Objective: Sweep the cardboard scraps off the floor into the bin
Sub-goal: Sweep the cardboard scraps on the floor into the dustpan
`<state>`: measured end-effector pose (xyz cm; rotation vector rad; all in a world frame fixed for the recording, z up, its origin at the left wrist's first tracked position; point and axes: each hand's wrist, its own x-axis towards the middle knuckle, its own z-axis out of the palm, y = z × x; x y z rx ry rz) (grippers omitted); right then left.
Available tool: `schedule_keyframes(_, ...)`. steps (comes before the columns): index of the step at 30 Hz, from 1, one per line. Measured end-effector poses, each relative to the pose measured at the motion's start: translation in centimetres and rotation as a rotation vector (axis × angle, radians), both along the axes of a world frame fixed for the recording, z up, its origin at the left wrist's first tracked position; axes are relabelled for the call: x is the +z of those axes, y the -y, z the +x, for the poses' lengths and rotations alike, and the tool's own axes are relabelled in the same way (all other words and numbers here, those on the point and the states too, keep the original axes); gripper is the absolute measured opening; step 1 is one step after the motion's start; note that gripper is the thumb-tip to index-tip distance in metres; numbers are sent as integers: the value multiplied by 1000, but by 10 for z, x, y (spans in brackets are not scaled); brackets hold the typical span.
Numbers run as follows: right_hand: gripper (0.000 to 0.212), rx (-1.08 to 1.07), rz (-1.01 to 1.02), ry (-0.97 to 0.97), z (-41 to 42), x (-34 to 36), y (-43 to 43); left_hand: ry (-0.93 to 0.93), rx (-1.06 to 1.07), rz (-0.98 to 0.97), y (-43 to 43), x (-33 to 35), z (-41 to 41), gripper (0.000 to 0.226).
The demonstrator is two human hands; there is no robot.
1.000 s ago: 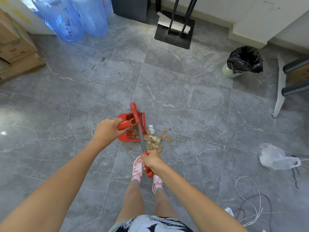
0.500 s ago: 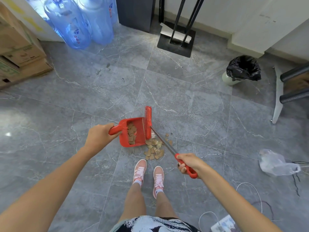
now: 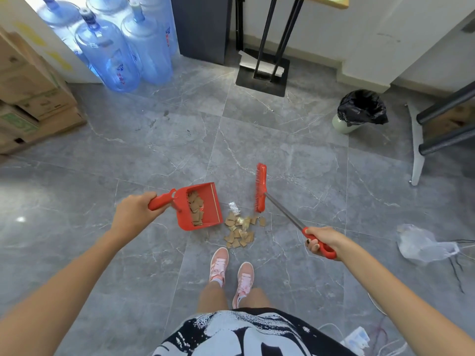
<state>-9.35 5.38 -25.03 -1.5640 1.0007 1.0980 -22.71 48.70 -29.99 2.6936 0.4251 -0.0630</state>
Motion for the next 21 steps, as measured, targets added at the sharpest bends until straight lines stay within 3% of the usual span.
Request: schedule_keyframes(21,26,69,-144,49,-95,-32,88,-23,-84,185,71,12,-50,45)
